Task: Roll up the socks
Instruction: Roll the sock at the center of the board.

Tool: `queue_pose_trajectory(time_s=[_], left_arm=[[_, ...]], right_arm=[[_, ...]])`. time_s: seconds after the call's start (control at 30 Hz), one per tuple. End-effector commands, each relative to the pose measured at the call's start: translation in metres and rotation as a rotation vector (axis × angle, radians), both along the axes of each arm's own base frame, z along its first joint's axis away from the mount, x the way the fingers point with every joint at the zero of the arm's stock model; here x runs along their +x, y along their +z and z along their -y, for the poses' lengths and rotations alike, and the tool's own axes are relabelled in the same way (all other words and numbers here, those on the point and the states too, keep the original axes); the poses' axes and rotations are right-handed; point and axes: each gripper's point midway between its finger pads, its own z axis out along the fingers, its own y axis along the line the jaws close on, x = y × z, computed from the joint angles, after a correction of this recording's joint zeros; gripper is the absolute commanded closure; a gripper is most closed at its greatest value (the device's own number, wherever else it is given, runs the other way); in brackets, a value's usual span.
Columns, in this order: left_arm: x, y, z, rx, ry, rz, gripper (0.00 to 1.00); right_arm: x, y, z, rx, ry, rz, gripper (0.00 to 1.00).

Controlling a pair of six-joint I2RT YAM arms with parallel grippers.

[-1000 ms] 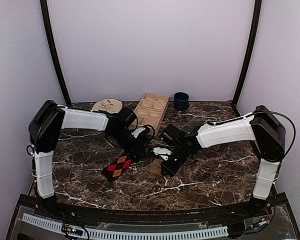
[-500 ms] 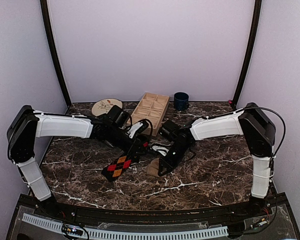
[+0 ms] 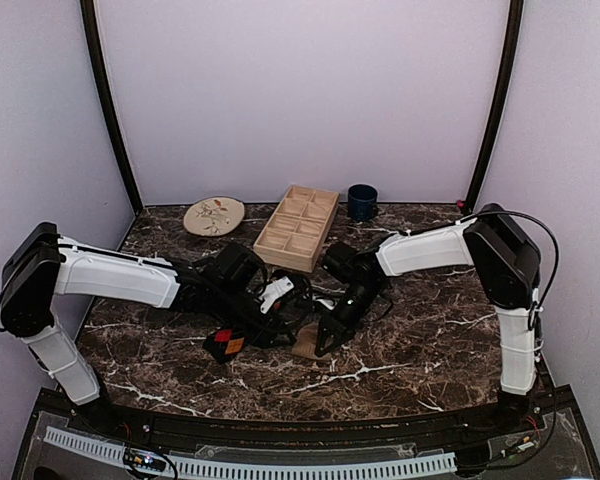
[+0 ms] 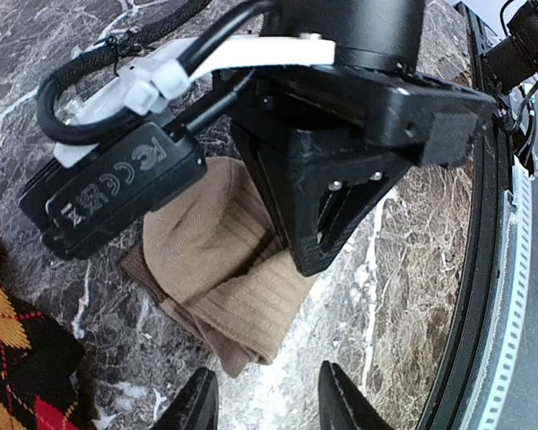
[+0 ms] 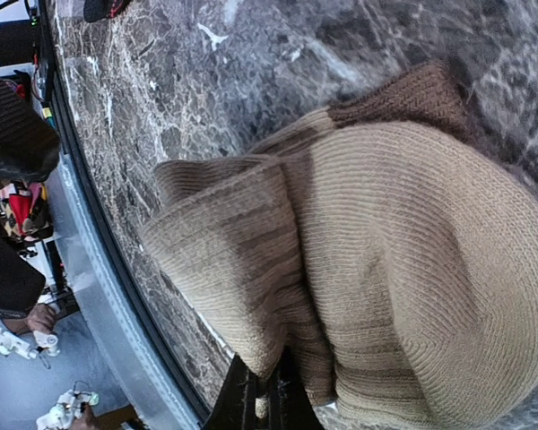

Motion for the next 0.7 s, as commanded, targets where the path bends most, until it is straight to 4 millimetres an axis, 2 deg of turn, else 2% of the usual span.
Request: queue_pose_trajectory(time_s=[0.0,0.4,0.67], left_arm=[[0.0,0.019,0.006,-0.059,-0.043,0.101,0.58],[-0.015,0.006,0.016,-0.036,-0.119,0.212,0.55],[-0.012,0.002,0.021,-0.033,-0.141,0.255,0.54]], right_arm=[[-0.005,0.001,0.003,-0.003,-0.016,-0.096,1.0],[-0.009,0.004,-0.002,0.001,-0.018,-0.16,1.0],[-0.01,0.005,-0.002,-0.003,-0.022,-0.182,1.0]])
